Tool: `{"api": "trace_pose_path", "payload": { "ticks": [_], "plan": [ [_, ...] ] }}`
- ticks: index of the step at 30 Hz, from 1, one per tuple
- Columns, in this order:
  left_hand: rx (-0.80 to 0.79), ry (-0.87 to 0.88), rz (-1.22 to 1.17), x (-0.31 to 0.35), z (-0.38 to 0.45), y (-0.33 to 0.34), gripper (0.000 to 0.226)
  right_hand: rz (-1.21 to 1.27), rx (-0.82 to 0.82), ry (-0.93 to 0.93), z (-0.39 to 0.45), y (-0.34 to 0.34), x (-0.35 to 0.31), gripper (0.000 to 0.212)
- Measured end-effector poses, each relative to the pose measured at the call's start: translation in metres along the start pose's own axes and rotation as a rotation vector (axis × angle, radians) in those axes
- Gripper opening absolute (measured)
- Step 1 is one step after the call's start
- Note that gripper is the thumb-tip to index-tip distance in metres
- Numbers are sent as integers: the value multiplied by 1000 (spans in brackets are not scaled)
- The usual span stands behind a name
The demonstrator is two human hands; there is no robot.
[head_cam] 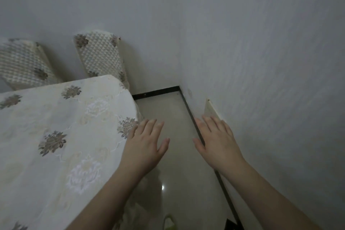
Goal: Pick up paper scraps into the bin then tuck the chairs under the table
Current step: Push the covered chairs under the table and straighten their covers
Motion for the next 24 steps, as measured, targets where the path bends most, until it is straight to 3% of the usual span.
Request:
{"api": "trace_pose_path", "payload": {
  "ticks": [9, 14, 24],
  "plan": [
    [-4, -4, 10, -51, 124, 11, 56, 1, 10, -11, 131, 15, 8, 59],
    [17, 28, 20, -55, 195, 26, 55, -7, 14, -55, 196, 25, 36, 57],
    [-2, -84, 92, -37, 339, 52, 57, 85, 43, -121, 346, 50, 109, 56]
  ]
}}
Point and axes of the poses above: each hand's wrist, its own z-axis towards the middle knuckle, its own y-axis out of the palm, x = y × z, the point moved 3 cm from there along z, towards the middle knuckle, and after that the axes turned 6 degrees about -y, right-handed, at the moved point
